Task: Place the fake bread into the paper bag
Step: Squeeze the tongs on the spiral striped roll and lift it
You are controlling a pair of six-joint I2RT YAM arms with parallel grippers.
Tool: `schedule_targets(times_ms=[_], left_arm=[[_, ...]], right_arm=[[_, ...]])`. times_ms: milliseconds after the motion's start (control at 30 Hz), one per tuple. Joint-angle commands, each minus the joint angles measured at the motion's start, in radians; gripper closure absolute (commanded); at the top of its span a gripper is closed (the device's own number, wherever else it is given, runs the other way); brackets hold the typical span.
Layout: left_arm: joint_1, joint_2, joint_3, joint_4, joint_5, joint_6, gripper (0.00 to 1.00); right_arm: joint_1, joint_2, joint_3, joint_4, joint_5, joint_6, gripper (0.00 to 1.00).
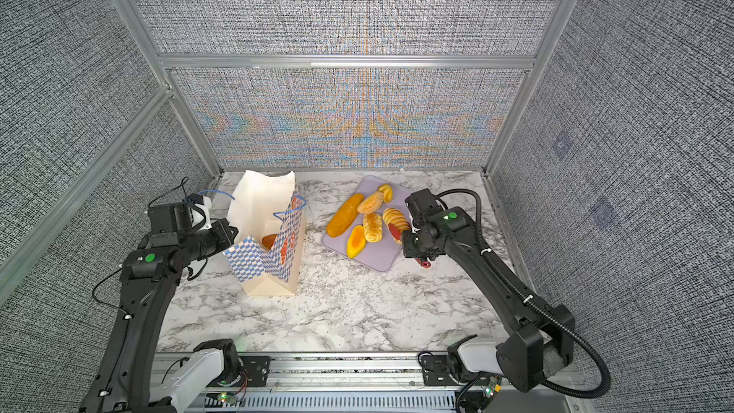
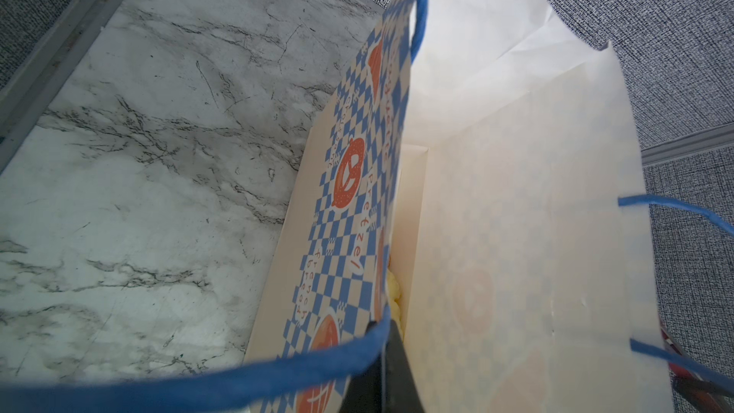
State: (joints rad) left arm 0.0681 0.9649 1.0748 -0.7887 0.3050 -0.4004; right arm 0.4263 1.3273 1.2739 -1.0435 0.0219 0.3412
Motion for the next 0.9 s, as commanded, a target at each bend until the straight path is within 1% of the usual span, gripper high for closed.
schedule_targets(times_ms=[0,200,533,867], left_arm=[[0.001,-0.006,0.001,0.003,-0.006,0.009,0.96],[0.002,-0.009,0.001,0.001,-0.006,0.006,0.96],[0.001,-0.012,-0.004,0.004,-0.01,0.004,0.96],[0.002,-0.012,-0.006,0.006,-0.012,0.004,0.96]], right_arm=[[-0.001,-0.01,0.023,0.025,-0.033,-0.004,0.55],[-0.001,-0.017,0.051,0.058,-0.122,-0.011,0.55],[-0.002,-0.026,0.077,0.12,-0.269,0.011,0.55],[0.001,-0.028,0.161,0.168,-0.391,0.051,0.55]])
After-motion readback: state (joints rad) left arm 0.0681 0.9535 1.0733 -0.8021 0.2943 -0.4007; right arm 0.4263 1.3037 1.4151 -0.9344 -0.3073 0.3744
